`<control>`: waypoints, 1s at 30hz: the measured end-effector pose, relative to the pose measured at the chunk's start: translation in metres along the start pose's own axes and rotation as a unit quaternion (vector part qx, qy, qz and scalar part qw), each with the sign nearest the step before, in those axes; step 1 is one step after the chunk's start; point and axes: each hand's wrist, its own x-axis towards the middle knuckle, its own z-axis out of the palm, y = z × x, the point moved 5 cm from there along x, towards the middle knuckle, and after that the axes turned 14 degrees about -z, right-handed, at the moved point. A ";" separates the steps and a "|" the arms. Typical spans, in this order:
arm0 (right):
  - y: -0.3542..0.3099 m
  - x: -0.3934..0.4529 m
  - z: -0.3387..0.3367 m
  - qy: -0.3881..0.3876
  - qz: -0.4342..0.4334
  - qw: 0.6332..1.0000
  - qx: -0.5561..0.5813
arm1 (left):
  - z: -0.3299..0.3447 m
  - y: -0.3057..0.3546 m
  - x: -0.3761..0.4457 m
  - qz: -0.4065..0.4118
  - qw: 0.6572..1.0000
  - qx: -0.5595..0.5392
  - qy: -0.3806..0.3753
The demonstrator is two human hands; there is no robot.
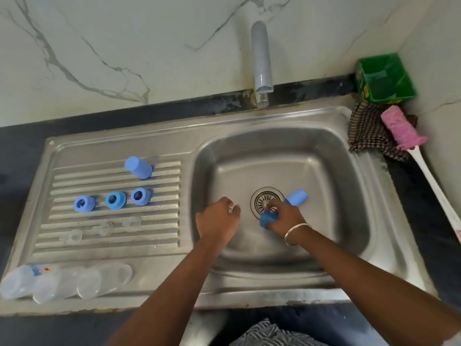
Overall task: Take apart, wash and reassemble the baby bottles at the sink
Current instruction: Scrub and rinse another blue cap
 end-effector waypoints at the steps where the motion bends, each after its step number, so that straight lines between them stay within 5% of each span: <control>1: -0.008 0.003 -0.008 0.035 -0.007 0.997 0.071 | 0.004 0.005 -0.001 -0.017 0.998 -0.054 -0.040; 6: -0.046 0.012 -0.050 0.148 -0.034 0.956 0.251 | 0.016 0.049 -0.002 -0.056 0.914 -0.364 -0.167; 11: -0.055 0.011 -0.072 0.183 -0.034 0.944 0.272 | 0.020 0.087 -0.001 -0.037 0.879 -0.401 -0.257; 17: -0.062 0.028 -0.092 0.128 -0.087 0.925 0.347 | 0.009 0.101 0.016 -0.050 0.865 -0.458 -0.200; 22: -0.103 0.073 -0.157 0.260 -0.207 0.927 0.174 | -0.013 0.107 0.027 -0.007 0.860 -0.489 -0.144; 30: -0.171 0.131 -0.192 0.132 -0.289 0.948 -0.024 | -0.043 0.130 0.032 0.074 0.851 -0.506 -0.120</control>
